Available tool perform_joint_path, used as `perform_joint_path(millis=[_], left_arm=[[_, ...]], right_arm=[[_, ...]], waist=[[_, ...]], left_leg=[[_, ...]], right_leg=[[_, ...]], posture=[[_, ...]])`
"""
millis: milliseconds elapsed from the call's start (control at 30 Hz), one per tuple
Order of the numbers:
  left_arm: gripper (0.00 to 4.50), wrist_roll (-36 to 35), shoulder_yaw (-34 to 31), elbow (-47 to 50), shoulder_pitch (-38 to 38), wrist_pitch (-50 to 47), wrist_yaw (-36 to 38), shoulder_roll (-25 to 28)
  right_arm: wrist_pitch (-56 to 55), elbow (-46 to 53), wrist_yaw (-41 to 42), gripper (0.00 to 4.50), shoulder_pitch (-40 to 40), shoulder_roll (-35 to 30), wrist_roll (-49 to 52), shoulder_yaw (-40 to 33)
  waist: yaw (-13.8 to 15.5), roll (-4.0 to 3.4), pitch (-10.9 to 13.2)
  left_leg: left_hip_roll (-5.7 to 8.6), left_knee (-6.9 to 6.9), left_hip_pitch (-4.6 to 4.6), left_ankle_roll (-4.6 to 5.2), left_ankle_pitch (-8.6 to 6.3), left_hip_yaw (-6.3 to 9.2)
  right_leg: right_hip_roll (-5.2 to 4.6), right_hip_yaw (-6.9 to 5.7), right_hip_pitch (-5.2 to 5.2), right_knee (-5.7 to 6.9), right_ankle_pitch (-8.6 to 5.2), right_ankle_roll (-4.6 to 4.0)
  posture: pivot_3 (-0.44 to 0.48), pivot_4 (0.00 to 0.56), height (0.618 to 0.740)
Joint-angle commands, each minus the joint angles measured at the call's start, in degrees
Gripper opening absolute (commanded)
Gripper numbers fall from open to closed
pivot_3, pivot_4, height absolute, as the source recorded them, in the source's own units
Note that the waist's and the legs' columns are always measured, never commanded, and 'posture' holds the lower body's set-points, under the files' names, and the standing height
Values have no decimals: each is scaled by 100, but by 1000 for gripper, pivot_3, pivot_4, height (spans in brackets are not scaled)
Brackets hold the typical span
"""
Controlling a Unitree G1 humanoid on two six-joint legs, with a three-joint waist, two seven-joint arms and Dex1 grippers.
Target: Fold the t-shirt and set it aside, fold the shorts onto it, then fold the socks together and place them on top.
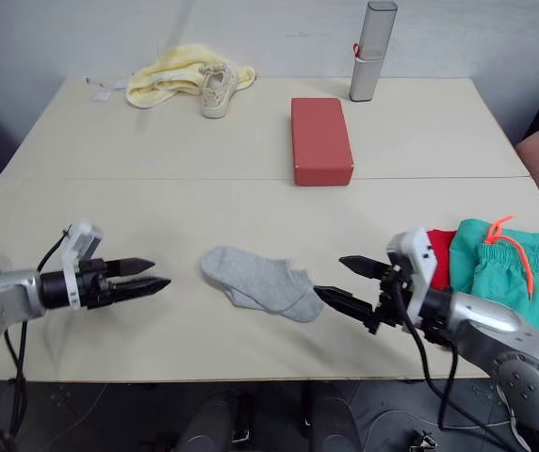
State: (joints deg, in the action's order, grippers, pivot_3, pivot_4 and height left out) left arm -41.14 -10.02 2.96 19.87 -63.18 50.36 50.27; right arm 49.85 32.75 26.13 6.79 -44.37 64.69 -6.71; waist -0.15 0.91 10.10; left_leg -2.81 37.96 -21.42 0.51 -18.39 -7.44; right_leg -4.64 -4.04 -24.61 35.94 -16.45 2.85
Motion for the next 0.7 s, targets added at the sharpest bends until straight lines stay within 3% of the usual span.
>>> perform_joint_path(millis=[33, 233, 500, 600, 700], left_arm=[[4473, 85, 402, -559, 691, -463, -116, -205], [4473, 579, 1002, -1360, 1650, -635, -534, -851], [4473, 698, 1236, -1516, 1749, -667, -395, -1143], [4500, 868, 1274, -1595, 1724, -537, -536, -1286], [3870, 959, 1279, -1636, 1714, -487, -571, -1398]], right_arm=[[450, -341, -456, 4500, 598, 286, -171, 461], [923, -977, -782, 4500, 1559, 1002, -797, 1297], [990, -1565, -725, 4500, 2044, 1559, -1689, 1730], [1054, -1631, -674, 3865, 2104, 1665, -1856, 1717], [1143, -1639, -603, 2874, 2121, 1713, -1939, 1664]], waist=[[-12, 4, 2], [-24, 11, 5], [-1, 13, 4], [11, 12, 3], [14, 12, 3]], left_leg=[[-1, 0, 0, -20, 10, -2], [0, 17, -15, -20, 18, -13], [10, 24, -11, -9, 32, -15], [10, 24, -10, -9, 32, -14], [11, 24, -10, -9, 32, -13]], right_leg=[[4, 0, 1, 0, -1, 1], [17, 2, -7, 2, 7, 15], [8, 8, -1, 7, 16, 30], [7, 8, 2, 7, 16, 31], [5, 8, 3, 7, 17, 31]], posture=[[0, 150, 740], [0, 150, 740], [0, 150, 740], [0, 150, 740], [0, 150, 740]])
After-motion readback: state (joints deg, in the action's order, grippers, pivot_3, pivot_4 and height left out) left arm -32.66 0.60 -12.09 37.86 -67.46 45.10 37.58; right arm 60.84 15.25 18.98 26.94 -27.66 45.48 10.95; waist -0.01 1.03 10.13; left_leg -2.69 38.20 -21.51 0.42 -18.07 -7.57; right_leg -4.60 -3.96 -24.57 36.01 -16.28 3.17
